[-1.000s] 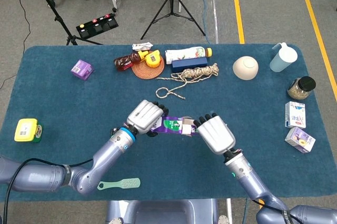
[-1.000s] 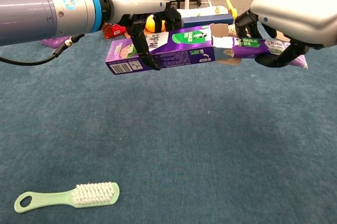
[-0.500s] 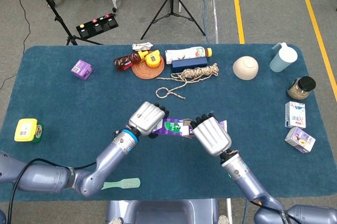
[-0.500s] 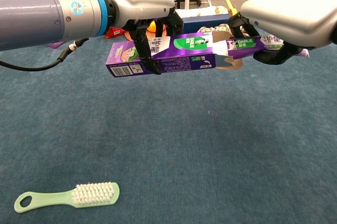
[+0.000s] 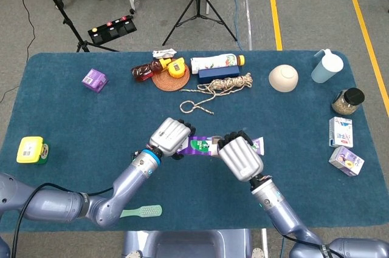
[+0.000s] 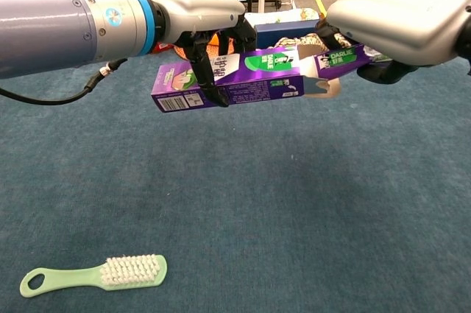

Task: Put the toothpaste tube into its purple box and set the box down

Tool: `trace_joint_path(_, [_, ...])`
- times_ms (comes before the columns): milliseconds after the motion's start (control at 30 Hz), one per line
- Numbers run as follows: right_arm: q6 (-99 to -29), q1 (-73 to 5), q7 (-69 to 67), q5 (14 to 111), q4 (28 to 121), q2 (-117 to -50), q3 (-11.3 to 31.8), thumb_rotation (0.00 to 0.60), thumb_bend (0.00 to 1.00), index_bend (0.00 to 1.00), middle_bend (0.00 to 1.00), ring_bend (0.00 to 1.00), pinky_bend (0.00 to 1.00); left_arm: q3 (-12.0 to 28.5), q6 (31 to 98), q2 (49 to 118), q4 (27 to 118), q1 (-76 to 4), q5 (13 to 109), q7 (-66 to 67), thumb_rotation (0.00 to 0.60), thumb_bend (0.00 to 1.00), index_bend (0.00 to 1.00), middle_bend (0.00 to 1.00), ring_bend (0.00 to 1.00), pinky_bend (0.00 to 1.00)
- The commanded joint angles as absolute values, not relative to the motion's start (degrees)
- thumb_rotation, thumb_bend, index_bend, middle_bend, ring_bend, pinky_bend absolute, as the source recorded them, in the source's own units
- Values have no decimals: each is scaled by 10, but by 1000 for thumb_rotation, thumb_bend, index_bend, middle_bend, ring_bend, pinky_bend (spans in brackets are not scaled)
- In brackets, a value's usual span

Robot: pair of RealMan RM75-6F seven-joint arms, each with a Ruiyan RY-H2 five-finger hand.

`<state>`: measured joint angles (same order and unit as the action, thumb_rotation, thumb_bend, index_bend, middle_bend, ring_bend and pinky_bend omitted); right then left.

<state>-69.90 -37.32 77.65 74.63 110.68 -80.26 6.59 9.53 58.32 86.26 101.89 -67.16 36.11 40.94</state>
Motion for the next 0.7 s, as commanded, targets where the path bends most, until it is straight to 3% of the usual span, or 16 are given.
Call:
trace_joint_path(33, [-707, -379, 817, 730, 1123, -808, 65, 600, 627, 552, 576, 579, 689, 94, 581, 865, 1015, -670, 363, 405, 600, 175, 412, 380, 326, 538])
trace_joint_path(700, [-729, -421, 971, 698, 1153, -847, 57, 600, 629, 552, 583, 588, 697, 96, 580, 879, 1004, -667, 372, 392, 600, 175, 412, 380, 326, 538])
